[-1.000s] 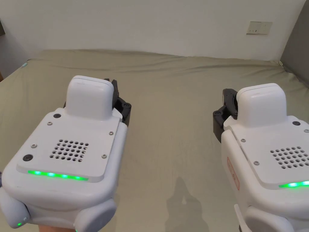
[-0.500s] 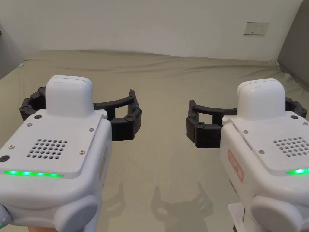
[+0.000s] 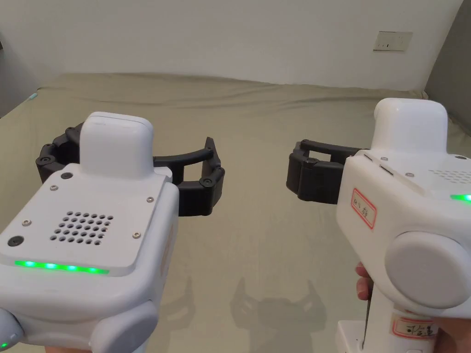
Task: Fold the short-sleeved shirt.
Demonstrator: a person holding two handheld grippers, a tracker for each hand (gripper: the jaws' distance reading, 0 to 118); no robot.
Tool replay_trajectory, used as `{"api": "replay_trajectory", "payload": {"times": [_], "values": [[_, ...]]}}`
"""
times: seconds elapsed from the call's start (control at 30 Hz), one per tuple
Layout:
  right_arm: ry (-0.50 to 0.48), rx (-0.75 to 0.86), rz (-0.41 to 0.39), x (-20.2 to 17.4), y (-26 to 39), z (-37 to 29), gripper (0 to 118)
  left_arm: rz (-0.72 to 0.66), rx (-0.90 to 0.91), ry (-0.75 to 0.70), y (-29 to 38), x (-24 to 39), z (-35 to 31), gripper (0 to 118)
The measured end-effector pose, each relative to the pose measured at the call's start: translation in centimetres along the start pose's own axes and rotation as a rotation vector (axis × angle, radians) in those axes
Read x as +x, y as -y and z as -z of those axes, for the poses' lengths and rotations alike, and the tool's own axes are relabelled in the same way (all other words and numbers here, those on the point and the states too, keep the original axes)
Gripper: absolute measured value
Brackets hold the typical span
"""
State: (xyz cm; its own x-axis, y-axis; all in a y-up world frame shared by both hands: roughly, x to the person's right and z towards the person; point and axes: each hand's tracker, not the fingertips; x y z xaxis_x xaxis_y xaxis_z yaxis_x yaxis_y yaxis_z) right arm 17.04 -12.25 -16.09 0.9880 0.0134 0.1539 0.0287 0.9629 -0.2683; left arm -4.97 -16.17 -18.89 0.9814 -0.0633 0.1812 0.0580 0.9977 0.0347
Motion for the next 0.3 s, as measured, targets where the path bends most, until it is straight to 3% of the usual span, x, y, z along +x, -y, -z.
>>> {"api": "replay_trajectory", "payload": {"times": [0.3], "values": [[0.018, 0.001, 0.003, 0.38, 0.83, 0.77, 118, 0.014, -0.005, -0.003, 0.19, 0.19, 0.06, 117]]}}
